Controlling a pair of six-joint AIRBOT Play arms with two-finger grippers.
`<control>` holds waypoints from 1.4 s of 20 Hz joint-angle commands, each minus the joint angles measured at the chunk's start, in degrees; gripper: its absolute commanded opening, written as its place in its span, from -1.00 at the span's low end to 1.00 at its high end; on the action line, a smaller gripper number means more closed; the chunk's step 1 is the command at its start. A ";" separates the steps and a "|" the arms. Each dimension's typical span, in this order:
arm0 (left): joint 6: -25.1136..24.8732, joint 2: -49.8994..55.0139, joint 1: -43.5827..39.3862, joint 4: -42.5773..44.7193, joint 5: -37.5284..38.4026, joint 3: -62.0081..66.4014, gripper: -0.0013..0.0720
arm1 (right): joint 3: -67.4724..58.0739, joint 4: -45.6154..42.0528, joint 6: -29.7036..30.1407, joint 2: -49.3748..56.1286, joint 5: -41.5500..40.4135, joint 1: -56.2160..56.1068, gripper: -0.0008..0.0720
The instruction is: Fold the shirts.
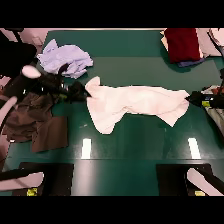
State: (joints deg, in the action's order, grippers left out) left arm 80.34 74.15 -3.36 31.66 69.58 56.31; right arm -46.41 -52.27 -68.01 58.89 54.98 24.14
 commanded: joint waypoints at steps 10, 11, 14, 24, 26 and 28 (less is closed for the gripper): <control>23.34 -19.67 -28.28 -9.14 -35.74 -32.57 0.32 | -0.04 2.75 0.70 -0.37 0.66 -0.24 -0.94; 27.78 -19.67 -30.14 -6.54 -38.47 -32.57 0.32 | -0.04 3.21 1.09 -0.39 0.68 -0.26 -0.94; 38.56 -19.12 -33.46 0.00 -43.54 -32.57 0.32 | -0.04 3.23 1.22 -0.39 1.03 -0.26 -0.94; 40.19 -13.73 -34.16 -2.36 -45.07 -31.67 0.32 | -0.04 3.21 1.66 -0.39 2.19 -0.26 -0.94; 40.11 -13.66 -34.16 -2.67 -45.11 -31.67 0.32 | -0.04 3.26 1.64 -0.39 2.34 -0.26 -0.94; 38.53 -13.66 -34.16 -3.89 -45.09 -31.67 -0.21 | -0.04 3.26 1.62 -0.39 2.49 -0.26 -0.94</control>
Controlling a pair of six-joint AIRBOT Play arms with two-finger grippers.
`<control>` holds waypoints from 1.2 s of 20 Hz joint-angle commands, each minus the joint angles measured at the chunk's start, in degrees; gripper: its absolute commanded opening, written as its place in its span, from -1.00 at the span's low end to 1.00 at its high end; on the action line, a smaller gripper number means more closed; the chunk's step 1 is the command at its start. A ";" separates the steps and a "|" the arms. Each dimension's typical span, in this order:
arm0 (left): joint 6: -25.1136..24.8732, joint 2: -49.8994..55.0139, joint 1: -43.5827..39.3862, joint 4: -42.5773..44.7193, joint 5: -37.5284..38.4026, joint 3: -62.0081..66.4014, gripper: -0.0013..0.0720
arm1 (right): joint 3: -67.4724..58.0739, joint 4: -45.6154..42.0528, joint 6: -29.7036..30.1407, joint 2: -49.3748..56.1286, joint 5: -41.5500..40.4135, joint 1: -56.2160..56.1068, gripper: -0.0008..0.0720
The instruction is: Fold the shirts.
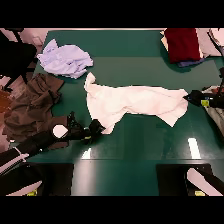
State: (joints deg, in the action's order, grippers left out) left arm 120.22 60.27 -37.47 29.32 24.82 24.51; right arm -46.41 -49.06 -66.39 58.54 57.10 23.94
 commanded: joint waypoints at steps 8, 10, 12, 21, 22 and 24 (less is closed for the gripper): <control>-8.39 0.22 -0.07 -6.08 -1.40 0.13 -0.48 | -0.04 0.09 -0.04 -0.04 0.61 -0.07 -0.94; -8.37 0.22 -0.04 -6.21 -1.68 0.13 -0.28 | -0.04 0.17 -0.04 -0.04 0.87 -0.07 -0.94; -8.39 0.33 -0.20 -6.21 -1.57 0.13 -0.28 | -0.04 1.53 0.02 -0.07 0.92 -0.07 -0.94; -8.17 4.24 -7.65 -11.80 -11.96 0.42 -0.68 | -0.02 0.83 0.00 -4.90 0.44 -0.04 -0.94; -8.20 4.24 -7.65 -11.76 -12.66 0.74 -0.87 | -0.02 0.94 0.00 -4.87 0.76 -0.04 -0.94; -8.24 4.17 -7.58 -11.74 -13.90 2.03 -0.91 | -0.02 0.94 0.00 -4.68 1.95 -0.04 -0.94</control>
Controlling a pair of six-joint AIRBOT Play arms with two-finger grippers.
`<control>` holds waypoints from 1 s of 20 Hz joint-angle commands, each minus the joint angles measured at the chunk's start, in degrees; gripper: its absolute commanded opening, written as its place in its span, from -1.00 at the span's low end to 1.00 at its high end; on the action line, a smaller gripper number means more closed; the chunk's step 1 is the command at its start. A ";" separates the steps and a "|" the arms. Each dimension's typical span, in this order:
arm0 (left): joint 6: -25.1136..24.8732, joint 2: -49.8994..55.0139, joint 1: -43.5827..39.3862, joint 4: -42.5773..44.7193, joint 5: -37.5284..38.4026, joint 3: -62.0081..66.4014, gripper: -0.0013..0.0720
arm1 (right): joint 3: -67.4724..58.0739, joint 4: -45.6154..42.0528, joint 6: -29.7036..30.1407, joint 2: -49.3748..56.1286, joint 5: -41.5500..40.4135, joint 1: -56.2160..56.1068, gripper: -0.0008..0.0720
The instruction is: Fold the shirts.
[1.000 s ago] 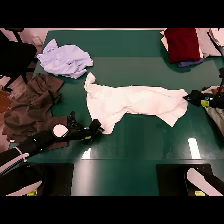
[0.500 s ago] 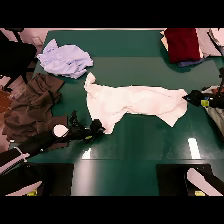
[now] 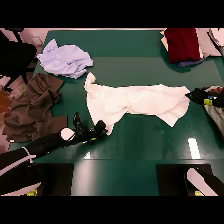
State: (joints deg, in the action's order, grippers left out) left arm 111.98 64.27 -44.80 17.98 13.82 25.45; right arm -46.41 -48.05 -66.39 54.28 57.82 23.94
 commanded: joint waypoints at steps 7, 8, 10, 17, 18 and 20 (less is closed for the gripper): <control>-16.13 -12.24 9.27 3.69 4.48 13.16 -0.91 | -0.83 4.15 0.02 -6.12 3.85 4.07 -0.94; -16.00 -16.02 12.48 7.65 5.79 15.06 -0.91 | -2.36 5.62 -0.02 -7.67 4.17 5.57 -0.94; -15.80 -22.73 18.99 14.10 8.90 19.52 -0.91 | -7.34 8.90 -1.16 -9.84 4.11 6.99 -0.94; -16.06 -28.79 31.15 38.77 19.93 47.56 -0.91 | -34.14 13.62 -5.92 -8.35 4.92 5.92 -0.94; -17.22 -28.72 31.12 40.68 20.09 51.15 -0.91 | -38.40 13.60 -6.49 -7.74 6.36 6.25 -0.94; -23.61 -28.70 31.12 40.83 20.06 56.02 -0.91 | -46.53 13.29 -7.82 -6.78 7.93 6.25 -0.94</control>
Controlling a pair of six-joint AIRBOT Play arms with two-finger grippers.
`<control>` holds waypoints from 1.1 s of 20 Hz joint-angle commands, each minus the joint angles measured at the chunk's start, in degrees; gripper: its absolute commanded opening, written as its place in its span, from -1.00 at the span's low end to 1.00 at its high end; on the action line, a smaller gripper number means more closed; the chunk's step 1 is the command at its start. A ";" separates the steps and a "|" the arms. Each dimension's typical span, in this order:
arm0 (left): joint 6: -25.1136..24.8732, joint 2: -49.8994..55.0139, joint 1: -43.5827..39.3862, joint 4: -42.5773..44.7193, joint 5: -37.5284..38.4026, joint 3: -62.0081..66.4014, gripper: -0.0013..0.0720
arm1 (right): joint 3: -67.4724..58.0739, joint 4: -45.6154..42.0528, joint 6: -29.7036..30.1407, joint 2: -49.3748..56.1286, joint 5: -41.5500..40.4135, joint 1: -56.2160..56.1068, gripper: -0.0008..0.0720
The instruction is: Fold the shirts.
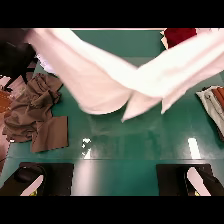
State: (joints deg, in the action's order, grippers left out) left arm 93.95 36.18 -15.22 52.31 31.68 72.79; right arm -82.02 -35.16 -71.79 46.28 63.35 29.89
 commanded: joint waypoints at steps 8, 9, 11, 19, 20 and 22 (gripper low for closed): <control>-9.79 -0.61 1.55 18.21 4.13 20.35 -0.91 | -28.94 -10.73 -9.22 -2.69 13.29 0.31 -0.94; -10.97 -0.61 1.55 18.25 5.01 21.73 -0.91 | -30.51 -14.12 -9.29 -4.48 13.84 0.28 -0.94; -13.09 -0.61 1.57 18.75 8.13 24.57 -0.91 | -33.55 -23.21 -12.28 -7.80 14.78 -0.50 -0.94; -4.81 5.79 1.55 17.25 24.15 24.44 -0.91 | -19.91 -19.98 -16.96 -5.33 20.31 0.48 -0.94; -3.52 8.55 1.55 15.47 27.76 22.95 -0.91 | -12.85 -16.04 -15.08 -3.54 18.95 0.79 -0.94; -2.89 15.47 1.55 11.45 31.93 18.78 -0.91 | -0.02 -14.27 -12.87 0.52 10.69 -1.90 -0.94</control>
State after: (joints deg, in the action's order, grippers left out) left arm 87.88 44.75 -13.63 68.38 55.13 95.26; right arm -96.64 -55.72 -87.29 42.63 79.92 29.15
